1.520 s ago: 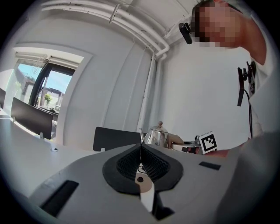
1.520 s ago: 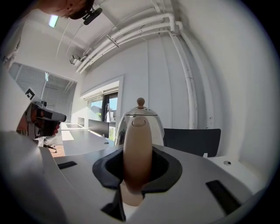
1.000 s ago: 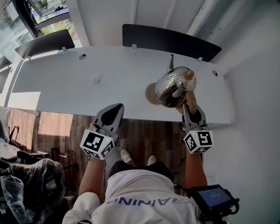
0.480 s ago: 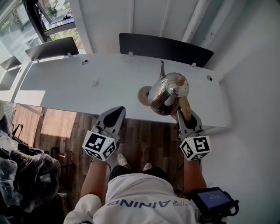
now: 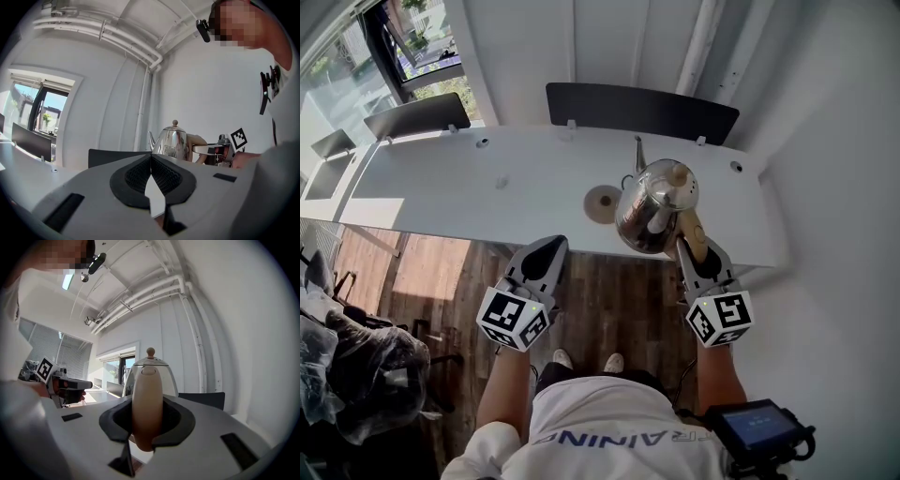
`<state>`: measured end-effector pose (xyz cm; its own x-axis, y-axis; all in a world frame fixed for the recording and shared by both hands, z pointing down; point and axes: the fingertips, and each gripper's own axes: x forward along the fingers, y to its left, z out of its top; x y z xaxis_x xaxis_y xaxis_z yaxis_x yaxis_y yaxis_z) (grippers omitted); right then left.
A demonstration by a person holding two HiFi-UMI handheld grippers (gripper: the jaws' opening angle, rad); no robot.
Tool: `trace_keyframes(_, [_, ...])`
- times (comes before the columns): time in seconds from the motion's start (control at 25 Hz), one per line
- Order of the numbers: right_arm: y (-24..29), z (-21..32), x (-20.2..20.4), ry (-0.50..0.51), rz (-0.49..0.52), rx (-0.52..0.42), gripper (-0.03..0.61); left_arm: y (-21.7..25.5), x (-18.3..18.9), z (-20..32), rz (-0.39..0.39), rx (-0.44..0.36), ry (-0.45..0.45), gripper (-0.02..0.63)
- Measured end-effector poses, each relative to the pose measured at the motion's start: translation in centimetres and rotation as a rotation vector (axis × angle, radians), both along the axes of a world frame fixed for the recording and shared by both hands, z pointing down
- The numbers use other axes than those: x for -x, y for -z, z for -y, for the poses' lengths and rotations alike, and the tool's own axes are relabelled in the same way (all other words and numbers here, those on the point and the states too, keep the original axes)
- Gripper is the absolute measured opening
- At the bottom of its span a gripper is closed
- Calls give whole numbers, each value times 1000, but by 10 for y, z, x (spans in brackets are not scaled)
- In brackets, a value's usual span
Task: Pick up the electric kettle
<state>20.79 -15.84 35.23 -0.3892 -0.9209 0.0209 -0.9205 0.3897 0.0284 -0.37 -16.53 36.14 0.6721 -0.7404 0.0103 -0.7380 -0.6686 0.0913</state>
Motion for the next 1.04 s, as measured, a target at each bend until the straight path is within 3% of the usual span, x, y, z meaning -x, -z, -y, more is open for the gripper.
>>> trace_keyframes(1.04, [12, -2, 0, -69, 32, -14, 80, 12, 7, 17, -6, -22, -70, 15])
